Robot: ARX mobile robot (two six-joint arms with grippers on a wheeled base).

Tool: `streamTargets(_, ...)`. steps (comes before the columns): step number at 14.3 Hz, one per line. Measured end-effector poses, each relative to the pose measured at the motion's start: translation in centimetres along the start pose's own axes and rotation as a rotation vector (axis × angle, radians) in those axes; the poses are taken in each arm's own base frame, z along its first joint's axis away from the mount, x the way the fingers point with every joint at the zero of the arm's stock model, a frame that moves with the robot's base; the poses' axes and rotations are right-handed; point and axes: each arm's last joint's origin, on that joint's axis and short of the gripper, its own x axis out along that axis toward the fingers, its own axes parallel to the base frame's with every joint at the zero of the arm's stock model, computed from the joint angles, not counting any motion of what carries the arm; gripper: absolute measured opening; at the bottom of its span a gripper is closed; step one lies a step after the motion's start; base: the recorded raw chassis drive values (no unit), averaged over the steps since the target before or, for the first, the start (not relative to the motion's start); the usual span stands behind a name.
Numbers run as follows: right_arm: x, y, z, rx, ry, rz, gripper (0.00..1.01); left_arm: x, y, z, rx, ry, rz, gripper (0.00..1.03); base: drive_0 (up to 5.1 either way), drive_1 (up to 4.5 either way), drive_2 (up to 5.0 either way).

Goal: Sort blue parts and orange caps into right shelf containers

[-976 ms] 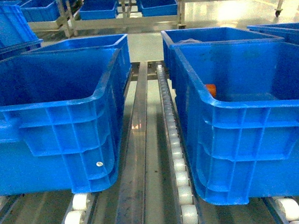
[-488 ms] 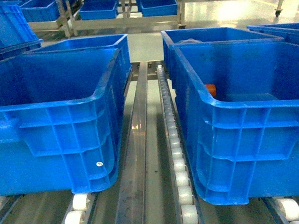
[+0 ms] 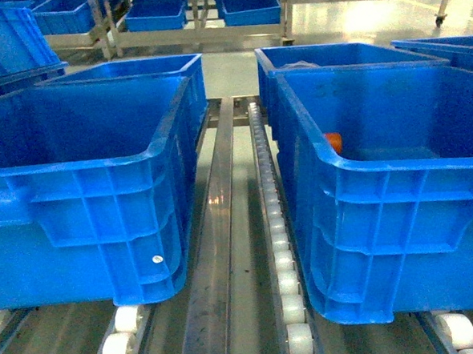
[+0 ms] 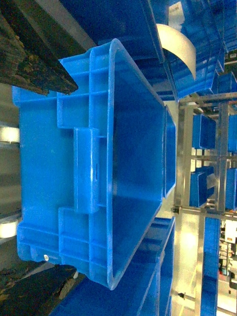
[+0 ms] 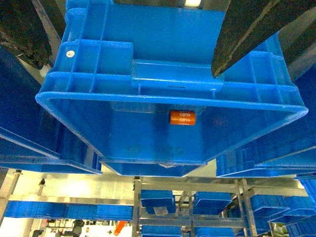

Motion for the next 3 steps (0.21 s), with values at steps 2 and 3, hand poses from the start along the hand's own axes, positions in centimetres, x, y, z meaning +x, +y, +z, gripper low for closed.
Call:
streamTargets(2, 0.00, 0.00, 0.00, 0.000, 0.000, 0.000, 0.98, 0.00, 0.00, 0.00, 0.000, 0.000, 0.000, 0.98, 0.0, 0.00, 0.0)
streamTargets(3, 0.00, 0.00, 0.00, 0.000, 0.000, 0.000, 0.98, 0.00, 0.00, 0.00, 0.000, 0.000, 0.000, 0.98, 0.0, 0.00, 0.0)
